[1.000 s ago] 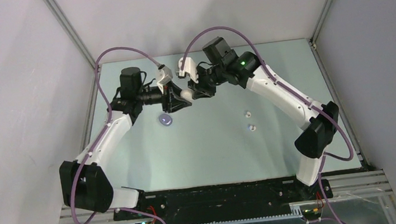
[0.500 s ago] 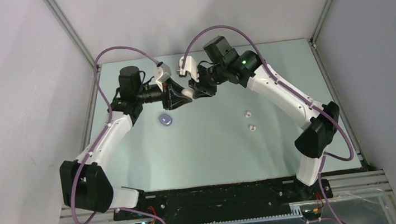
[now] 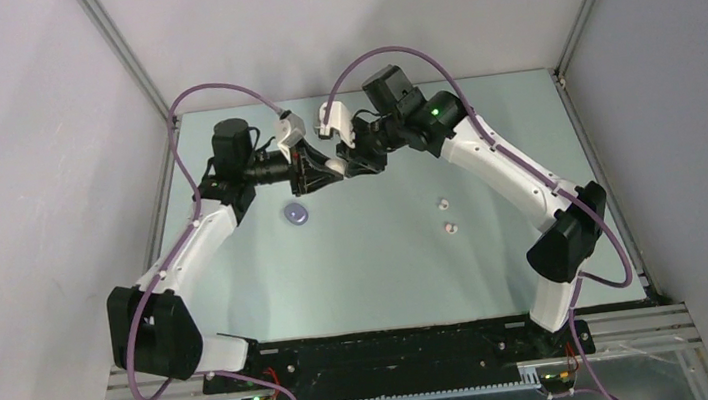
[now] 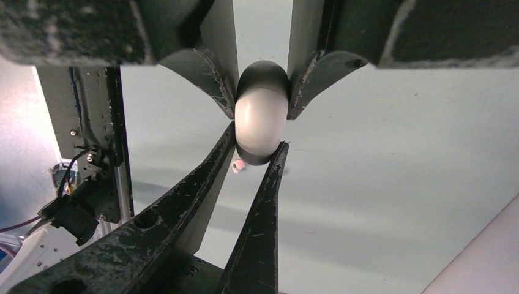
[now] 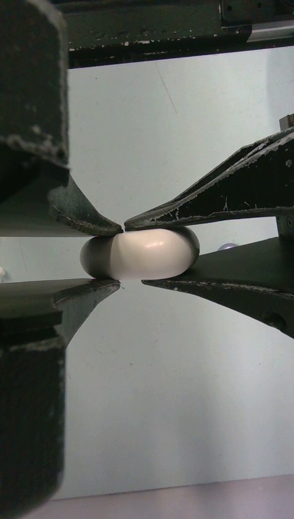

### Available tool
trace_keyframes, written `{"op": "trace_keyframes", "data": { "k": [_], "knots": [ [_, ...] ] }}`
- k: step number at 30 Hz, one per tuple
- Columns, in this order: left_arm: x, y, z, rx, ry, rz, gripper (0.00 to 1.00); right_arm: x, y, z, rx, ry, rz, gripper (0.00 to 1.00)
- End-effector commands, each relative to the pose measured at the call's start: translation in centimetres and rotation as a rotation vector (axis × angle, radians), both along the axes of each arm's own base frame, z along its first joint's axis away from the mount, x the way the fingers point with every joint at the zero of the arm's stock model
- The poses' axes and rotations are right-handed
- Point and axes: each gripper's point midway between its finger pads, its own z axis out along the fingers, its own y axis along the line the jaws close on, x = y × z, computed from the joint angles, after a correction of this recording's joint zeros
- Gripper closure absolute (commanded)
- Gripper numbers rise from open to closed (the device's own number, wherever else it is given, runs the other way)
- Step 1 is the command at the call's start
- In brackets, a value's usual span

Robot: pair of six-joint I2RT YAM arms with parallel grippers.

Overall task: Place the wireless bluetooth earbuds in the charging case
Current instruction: Open the charging case.

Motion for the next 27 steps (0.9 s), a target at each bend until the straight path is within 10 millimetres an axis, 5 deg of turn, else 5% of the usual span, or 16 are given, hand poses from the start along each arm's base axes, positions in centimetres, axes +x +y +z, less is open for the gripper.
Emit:
{"op": "trace_keyframes", "data": {
  "k": [1,4,12,20,21,24,27],
  "knots": [
    [0.0,0.0,-0.1,0.011,-0.007,-0.020,0.80,0.4,0.2,2.3,0.051,-0.035,-0.017,1.00],
    [0.2,0.1,-0.2,0.013,-0.014,-0.014,0.60,0.3,0.1,2.3,0.049,-0.029,-0.012,1.00],
    [0.2,0.1,-0.1,0.013,-0.021,-0.004,0.56,0.2,0.2,2.3,0.049,-0.030,-0.006,1.00],
    [0.0,0.1,0.1,0.003,-0.037,-0.015,0.86,0.2,0.3,1.8,0.046,-0.016,-0.010,1.00],
    [0.0,0.0,0.2,0.001,-0.039,-0.018,0.90,0.3,0.3,1.8,0.050,-0.010,-0.017,0.97],
    [-0.1,0.0,0.3,-0.005,-0.050,-0.029,0.99,0.7,0.3,1.8,0.067,0.019,-0.054,0.66],
    [-0.1,-0.1,0.3,-0.008,-0.058,-0.036,1.00,1.5,0.1,2.4,0.099,0.040,-0.088,0.58]
  ]
}}
